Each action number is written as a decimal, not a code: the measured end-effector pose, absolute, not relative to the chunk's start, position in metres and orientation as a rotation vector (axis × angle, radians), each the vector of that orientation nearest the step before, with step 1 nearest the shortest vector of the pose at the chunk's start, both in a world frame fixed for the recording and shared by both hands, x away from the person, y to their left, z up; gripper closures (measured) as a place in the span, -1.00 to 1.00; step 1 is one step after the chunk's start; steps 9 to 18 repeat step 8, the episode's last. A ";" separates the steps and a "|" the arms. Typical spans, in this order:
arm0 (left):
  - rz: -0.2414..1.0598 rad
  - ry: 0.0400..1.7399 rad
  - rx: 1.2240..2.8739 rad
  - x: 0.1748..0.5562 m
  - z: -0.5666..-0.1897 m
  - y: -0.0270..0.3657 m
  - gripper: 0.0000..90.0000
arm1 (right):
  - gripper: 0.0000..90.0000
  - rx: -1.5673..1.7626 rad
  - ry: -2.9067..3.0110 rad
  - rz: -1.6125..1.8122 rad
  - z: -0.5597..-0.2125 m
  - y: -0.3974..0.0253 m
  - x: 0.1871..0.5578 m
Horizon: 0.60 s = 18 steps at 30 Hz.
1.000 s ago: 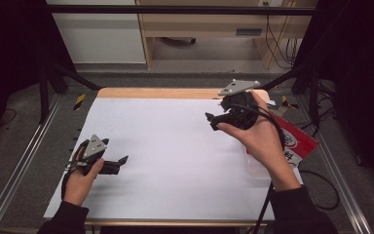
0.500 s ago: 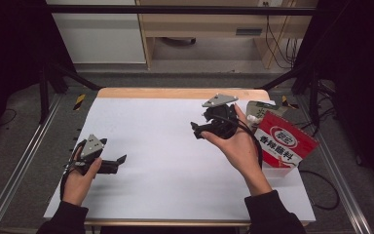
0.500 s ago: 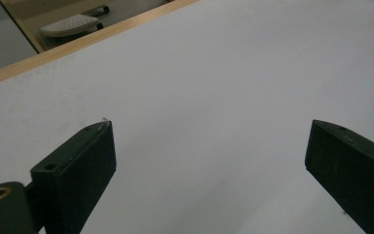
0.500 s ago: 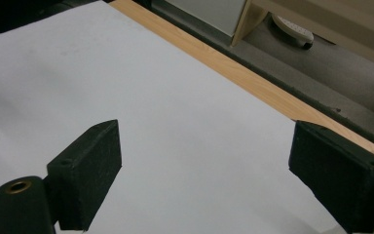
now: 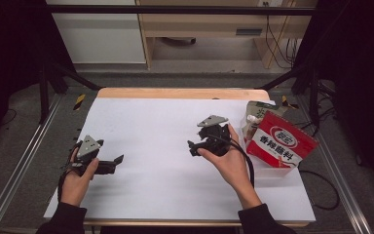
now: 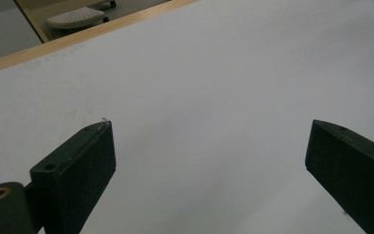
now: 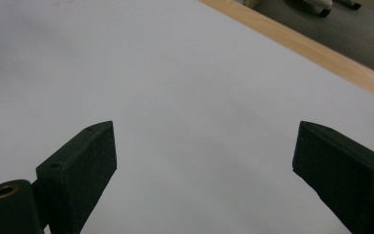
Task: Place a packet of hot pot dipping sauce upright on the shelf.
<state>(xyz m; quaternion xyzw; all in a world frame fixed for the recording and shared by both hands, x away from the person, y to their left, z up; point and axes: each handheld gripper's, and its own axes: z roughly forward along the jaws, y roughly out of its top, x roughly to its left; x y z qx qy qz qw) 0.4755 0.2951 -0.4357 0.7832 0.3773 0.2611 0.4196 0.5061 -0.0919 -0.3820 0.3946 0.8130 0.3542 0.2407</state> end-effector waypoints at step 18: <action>0.656 0.971 1.937 0.476 -0.435 0.300 -0.91 | -0.81 1.069 2.232 0.968 -0.407 -0.090 0.498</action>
